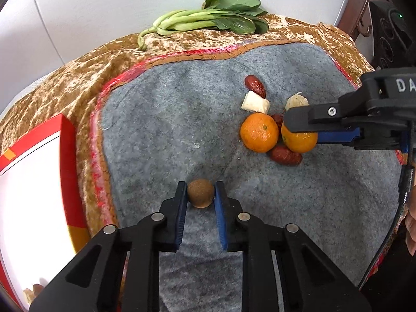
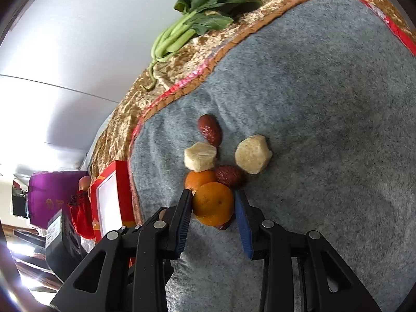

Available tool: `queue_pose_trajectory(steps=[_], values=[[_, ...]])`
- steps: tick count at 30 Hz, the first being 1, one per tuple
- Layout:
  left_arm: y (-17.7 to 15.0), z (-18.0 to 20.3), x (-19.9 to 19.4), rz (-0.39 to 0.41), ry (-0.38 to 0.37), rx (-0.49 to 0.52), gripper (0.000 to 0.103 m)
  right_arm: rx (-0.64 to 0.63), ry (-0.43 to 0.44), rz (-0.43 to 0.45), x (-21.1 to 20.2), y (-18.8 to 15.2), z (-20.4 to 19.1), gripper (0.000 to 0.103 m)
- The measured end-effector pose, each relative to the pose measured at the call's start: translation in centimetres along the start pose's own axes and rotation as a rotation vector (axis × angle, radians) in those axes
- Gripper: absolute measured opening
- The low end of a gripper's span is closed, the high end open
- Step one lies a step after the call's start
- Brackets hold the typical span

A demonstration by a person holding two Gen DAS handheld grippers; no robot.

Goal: Organize fruits
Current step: 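Grasp a tan longan with the left tool while the right tool grasps a mandarin orange, then carry the longan and orange onto the white tray and open both tools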

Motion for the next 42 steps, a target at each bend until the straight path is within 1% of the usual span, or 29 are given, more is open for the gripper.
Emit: queue_pose_trajectory(steps=[7,10,12,14,18,20,24,27,30,34,35,38,42], values=[[-1.0,-1.5,-2.5,0.034,0.011,-0.028,0.018,-0.061,0.053,-0.004,0.5,-1.4,-2.9,0.034],[-1.4,-2.7,-4.2,0.052,0.042,-0.056,0.018,-0.105,0.088,-0.016,1.2,-2.3,-4.8,0.034],[-2.1,-3.9,-5.8,0.066,0.072,-0.082,0.018,-0.129,0.132,-0.020,1.7,-2.9,-6.1,0.034],[-2.6,-5.3,-7.4,0.085,0.126,-0.105,0.018,-0.165,0.178,-0.028,2.2,-3.8,-7.8,0.034],[-3.5,-8.8,-9.8,0.107,0.217,-0.164,0.018,-0.252,0.239,-0.052,3.5,-5.8,-11.2,0.034],[-4.3,-10.4,-10.4,0.096,0.247,-0.192,0.019,-0.303,0.264,-0.070,4.1,-7.0,-12.5,0.034],[-6.4,-13.0,-10.4,0.046,0.297,-0.252,0.018,-0.386,0.308,-0.102,5.2,-9.5,-14.9,0.034],[-7.4,-13.8,-10.4,0.027,0.324,-0.264,0.019,-0.451,0.323,-0.121,6.0,-11.4,-16.3,0.034],[-8.2,-13.9,-10.4,0.014,0.333,-0.262,0.019,-0.486,0.308,-0.129,6.7,-12.7,-16.9,0.034],[-8.5,-13.9,-10.2,-0.006,0.345,-0.252,0.019,-0.520,0.287,-0.120,7.5,-13.7,-17.5,0.035],[-8.5,-13.8,-10.1,-0.011,0.350,-0.251,0.019,-0.528,0.289,-0.113,7.5,-13.8,-17.6,0.037],[-8.5,-13.8,-9.8,-0.028,0.362,-0.244,0.019,-0.515,0.301,-0.108,7.4,-14.0,-18.0,0.037],[-8.2,-13.6,-9.7,-0.025,0.361,-0.246,0.019,-0.512,0.315,-0.100,6.8,-13.8,-17.8,0.037]])
Point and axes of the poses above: each gripper's, at about its wrist camera, not at the fingertips, and x roughly the way its jaws point, z to its right, y to its top, the point moved 3 cm from there along x, roughly the way its jaws point, and after that the axes turned 5 degrees about z, right-handed, at the moved point
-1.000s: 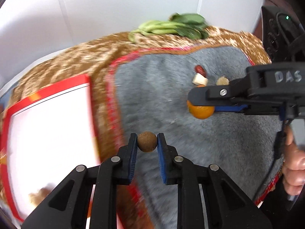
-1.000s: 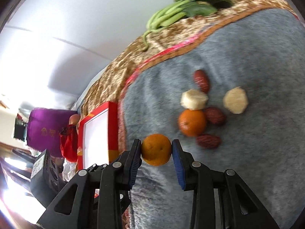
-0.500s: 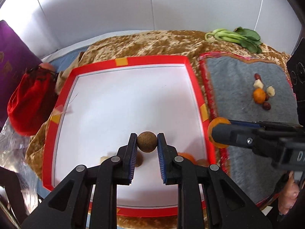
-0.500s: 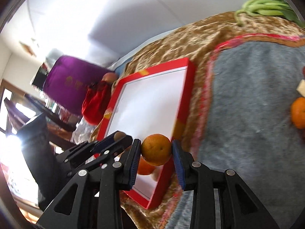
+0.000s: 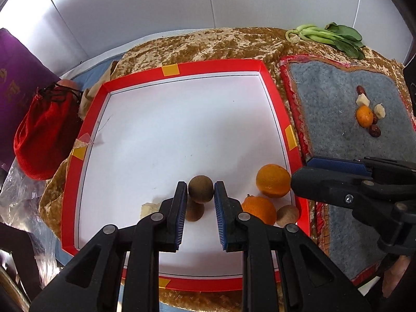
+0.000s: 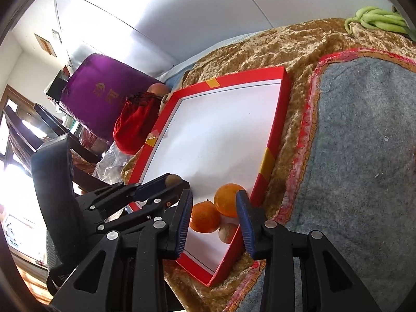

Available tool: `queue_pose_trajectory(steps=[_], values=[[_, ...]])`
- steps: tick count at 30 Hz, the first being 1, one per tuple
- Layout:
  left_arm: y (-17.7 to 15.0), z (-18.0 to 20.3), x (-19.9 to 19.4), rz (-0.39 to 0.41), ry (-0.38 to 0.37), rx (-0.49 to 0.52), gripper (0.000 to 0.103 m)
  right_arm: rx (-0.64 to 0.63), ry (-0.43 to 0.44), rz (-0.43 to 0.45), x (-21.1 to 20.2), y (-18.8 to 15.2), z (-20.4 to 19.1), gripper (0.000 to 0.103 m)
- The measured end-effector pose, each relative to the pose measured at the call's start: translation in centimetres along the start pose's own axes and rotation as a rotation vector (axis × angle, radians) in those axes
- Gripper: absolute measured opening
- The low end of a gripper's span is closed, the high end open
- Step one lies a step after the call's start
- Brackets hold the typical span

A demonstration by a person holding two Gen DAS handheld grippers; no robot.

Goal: Organize fruits
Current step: 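Carry the longan and orange onto the white tray and open both tools, then grasp a cream cube with the right tool while the left tool approaches the last orange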

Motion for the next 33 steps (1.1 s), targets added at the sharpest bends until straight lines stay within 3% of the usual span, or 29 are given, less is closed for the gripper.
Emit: queue_pose_trajectory(steps=[4,6,9,18,26,30,33], values=[[0.4,0.1,-0.1,0.013,0.019,-0.002,0.026,0.017,0.005,0.008,-0.7,0.1,0.2,0.037],[0.8,0.3,-0.3,0.027,0.020,-0.005,0.040,0.020,0.007,0.014,-1.3,0.2,0.4,0.037],[1.5,1.1,-0.8,0.060,0.028,0.009,0.051,0.027,0.005,0.025,-2.1,0.3,0.6,0.037],[3.8,6.8,-1.8,0.120,-0.029,0.100,0.051,0.150,-0.038,0.124,-7.9,2.3,5.5,0.037],[5.0,13.7,-2.1,0.141,-0.133,0.238,0.055,0.349,-0.163,0.260,-16.7,3.9,14.1,0.037],[6.0,17.0,-1.2,0.146,-0.191,0.278,0.055,0.483,-0.233,0.286,-19.2,3.8,18.5,0.037],[6.8,19.0,0.0,0.137,-0.230,0.303,0.055,0.543,-0.272,0.255,-19.3,3.7,20.4,0.037]])
Point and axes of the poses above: each gripper's, at about its wrist camera, not at the fingertips, and x roughly the way its jaws point, z to its right, y to its top, the point moved 3 cm from there along x, roughly the way its jaws point, and after that the axes turned 5 degrees about z, right-handed, at the moved point
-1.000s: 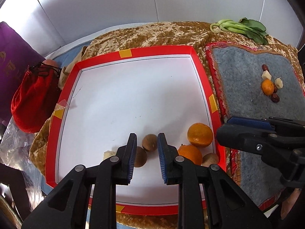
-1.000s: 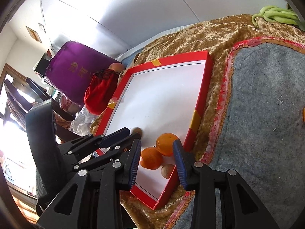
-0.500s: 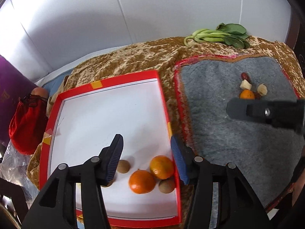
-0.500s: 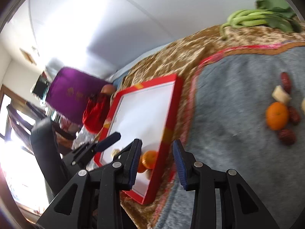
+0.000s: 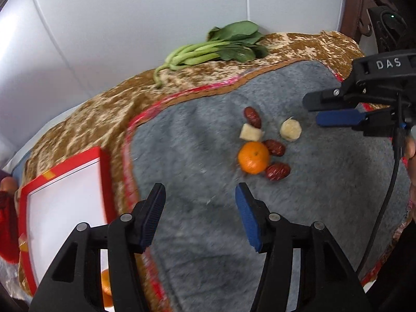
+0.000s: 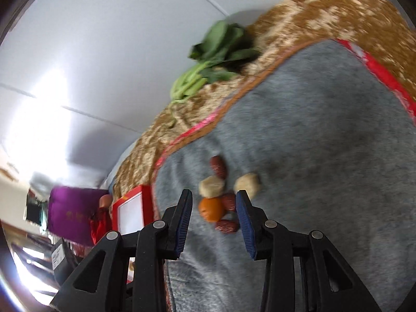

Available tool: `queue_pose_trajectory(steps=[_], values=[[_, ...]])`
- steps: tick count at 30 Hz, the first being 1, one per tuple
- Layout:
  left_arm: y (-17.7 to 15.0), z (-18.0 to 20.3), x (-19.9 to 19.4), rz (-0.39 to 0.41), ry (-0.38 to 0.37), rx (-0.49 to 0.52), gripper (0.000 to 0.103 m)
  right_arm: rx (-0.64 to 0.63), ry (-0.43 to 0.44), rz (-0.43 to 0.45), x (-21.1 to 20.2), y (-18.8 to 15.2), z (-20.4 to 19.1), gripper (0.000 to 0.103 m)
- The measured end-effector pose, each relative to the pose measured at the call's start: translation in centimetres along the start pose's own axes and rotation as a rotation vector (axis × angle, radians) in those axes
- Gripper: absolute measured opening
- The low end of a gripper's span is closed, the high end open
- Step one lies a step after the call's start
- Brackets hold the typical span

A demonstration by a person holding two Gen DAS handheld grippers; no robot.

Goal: Organize fruits
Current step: 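Grasp a cream cube with the right tool while the left tool approaches the last orange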

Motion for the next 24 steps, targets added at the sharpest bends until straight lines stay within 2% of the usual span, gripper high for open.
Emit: queue_pose_trajectory(steps=[5,10,19,24], values=[[1.6,2.3,2.4,-0.003,-0.067,0.086,0.055,0.020,-0.055,-0.040,1.6,0.1,0.9,0.037],[2.5,3.1,3.5,-0.004,-0.152,0.115,0.055,0.045,-0.094,-0.055,3.0,0.5,1.7,0.037],[2.8,3.4,5.5,-0.052,-0.205,0.136,0.055,0.031,-0.149,-0.066,4.7,0.8,1.6,0.037],[2.8,3.4,6.6,-0.080,-0.242,0.132,0.055,-0.019,-0.197,-0.060,5.9,0.5,0.6,0.038]])
Point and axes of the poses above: each gripper's, at about its wrist camera, not at the fingertips, and x roughly the way its jaws point, z to its right, y to its top, the point moved 3 cm from there along x, roughly the way its jaws point, and after that the axes turned 5 degrees about z, right-handed, at the moved point
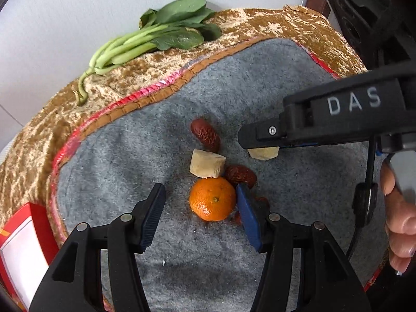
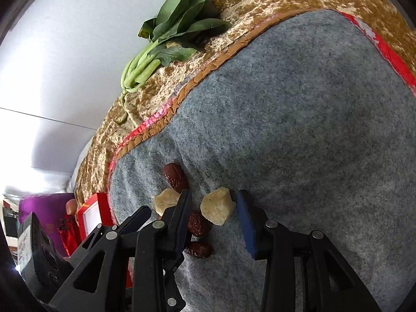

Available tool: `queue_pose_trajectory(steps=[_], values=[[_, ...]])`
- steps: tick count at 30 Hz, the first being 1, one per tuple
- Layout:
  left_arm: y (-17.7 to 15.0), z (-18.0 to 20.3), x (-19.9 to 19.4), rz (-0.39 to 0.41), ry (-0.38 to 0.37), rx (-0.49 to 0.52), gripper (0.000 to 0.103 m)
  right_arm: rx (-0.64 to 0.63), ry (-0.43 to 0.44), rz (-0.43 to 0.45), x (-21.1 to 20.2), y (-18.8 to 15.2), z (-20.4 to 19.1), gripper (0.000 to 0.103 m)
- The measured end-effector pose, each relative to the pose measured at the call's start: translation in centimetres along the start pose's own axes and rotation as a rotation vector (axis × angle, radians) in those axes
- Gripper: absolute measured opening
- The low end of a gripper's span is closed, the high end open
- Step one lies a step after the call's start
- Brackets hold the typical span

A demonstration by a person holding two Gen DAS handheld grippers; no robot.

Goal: Organize fruits
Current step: 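Grasp a cream cube with the right tool while the left tool approaches the last orange, then carry the orange and cream cube onto the white tray and open both tools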

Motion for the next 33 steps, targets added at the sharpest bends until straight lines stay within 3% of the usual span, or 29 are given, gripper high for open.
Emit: queue_pose_trajectory(steps=[7,10,12,17,25,33], values=[[0.3,0.3,0.7,0.000,-0.001,0.006,0.055,-0.066,-0.072,0.008,1.0,-0.5,-1.2,0.033],[0.5,0.4,0.7,0.006,-0.002,0.002,0.045,-0.095,-0.093,0.014,1.2,-0.7,-1.6,0.028],[0.5,0.5,0.5,0.010,-0.010,0.002,0.033,-0.100,-0.091,0.020,1.3,-0.7,-1.7,0.029],[0.0,0.8,-0.5,0.019,-0.013,0.004,0.033,-0.098,-0.071,0.037,0.7,-1.0,-2.0,0.028],[-1.6,-1.4,-5.0,0.077,0.030,-0.074,0.033,-0.120,0.053,0.079,-1.6,-1.6,-3.8,0.028],[-6.9,-7.1,-11.0,0.127,0.237,-0.220,0.033,-0.297,0.218,0.057,-1.2,-5.4,-10.5,0.028]])
Point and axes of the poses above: each gripper's, at about its wrist camera, not at the fingertips, and x roughly the way its jaws point, z to its right, y to its top, the point moved 3 cm from there along x, roughly the way its jaws point, and after that the axes turned 5 degrees about z, right-handed, at the moved point
